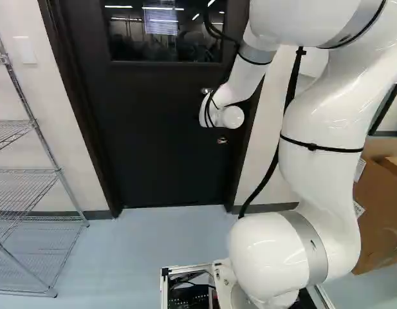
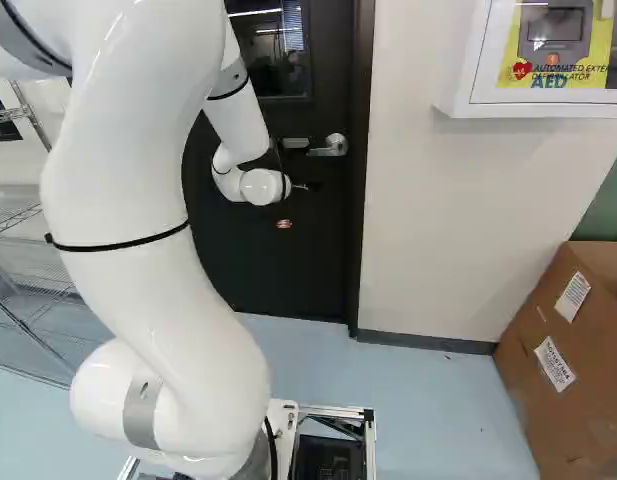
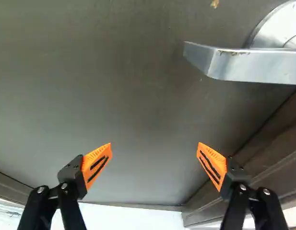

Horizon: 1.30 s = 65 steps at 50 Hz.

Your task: Open the door and move inside

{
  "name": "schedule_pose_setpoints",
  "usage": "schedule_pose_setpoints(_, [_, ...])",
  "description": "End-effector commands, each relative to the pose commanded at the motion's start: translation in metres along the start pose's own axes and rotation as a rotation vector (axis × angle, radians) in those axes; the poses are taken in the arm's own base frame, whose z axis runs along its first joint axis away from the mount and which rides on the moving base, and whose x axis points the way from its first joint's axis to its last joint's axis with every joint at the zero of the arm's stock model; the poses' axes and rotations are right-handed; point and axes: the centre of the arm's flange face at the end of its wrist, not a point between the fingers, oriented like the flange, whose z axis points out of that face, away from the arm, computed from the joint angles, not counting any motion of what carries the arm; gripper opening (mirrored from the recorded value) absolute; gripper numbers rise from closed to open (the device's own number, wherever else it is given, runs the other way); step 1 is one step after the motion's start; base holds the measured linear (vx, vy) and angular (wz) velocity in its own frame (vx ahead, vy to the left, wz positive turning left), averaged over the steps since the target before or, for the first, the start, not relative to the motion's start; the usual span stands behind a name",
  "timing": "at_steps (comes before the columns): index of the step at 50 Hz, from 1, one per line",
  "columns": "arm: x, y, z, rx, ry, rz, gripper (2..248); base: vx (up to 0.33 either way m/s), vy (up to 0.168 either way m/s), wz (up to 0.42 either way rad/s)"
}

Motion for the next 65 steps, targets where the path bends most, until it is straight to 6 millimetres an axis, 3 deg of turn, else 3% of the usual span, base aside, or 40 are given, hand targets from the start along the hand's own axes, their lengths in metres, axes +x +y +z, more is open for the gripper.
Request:
schedule_pose_setpoints(34, [0.001, 0.015, 0.008, -0.172, 0.003, 0.218, 247, 0.0, 0.0, 0.0])
schedule_pose_setpoints(65, [0.017, 0.024, 0.061, -0.28, 0.03, 0.367, 247, 0.0, 0.0, 0.0])
